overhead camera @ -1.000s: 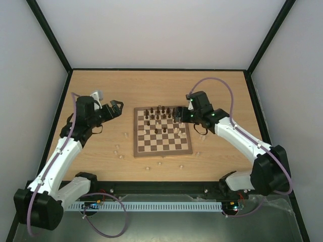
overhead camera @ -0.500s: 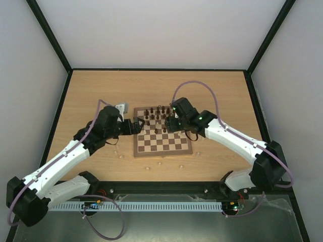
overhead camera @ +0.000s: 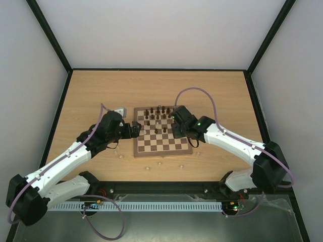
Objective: Set up the chess pieces on the board
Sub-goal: Pick up the chess piece from the chessboard.
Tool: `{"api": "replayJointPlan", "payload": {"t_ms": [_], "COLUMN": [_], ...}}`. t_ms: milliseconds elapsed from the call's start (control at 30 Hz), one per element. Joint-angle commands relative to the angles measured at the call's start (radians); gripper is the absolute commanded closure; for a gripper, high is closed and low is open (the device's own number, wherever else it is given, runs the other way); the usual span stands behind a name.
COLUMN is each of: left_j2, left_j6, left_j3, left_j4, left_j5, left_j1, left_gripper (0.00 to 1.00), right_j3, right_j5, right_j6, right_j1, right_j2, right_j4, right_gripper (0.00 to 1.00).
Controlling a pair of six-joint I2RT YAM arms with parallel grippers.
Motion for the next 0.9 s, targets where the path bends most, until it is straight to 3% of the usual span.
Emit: {"api": "replayJointPlan", "payload": {"t_ms": [0, 333, 667, 867], "left_j2": [0.03, 0.062, 0.077, 0.127], "left_j6": [0.022, 0.021, 0.033, 0.046], "left_j3": [0.02, -0.002, 0.005, 0.033], "left_j4": [0.014, 0.044, 0.046, 0.037], "left_j5": [-0.003, 0.005, 0.007, -0.023], "left_j1": [0.0, 0.001, 0.0, 0.002], "left_gripper": [0.01, 0.0, 0.01, 0.01], "right_j3": [-0.042, -0.096, -0.135, -0.097], "right_j5": [0.071, 0.061, 0.056, -0.035], "right_j6": [0.053, 0.092, 0.097, 0.067], "right_j1": [-0.01, -0.061, -0.258, -0.273], "right_j2": [-0.04, -0.047, -0.107, -0.048], "right_j4": [-0.076, -0.078, -0.077, -0.031], "right_gripper": [0.44, 0.6, 0.56, 0.56]}}
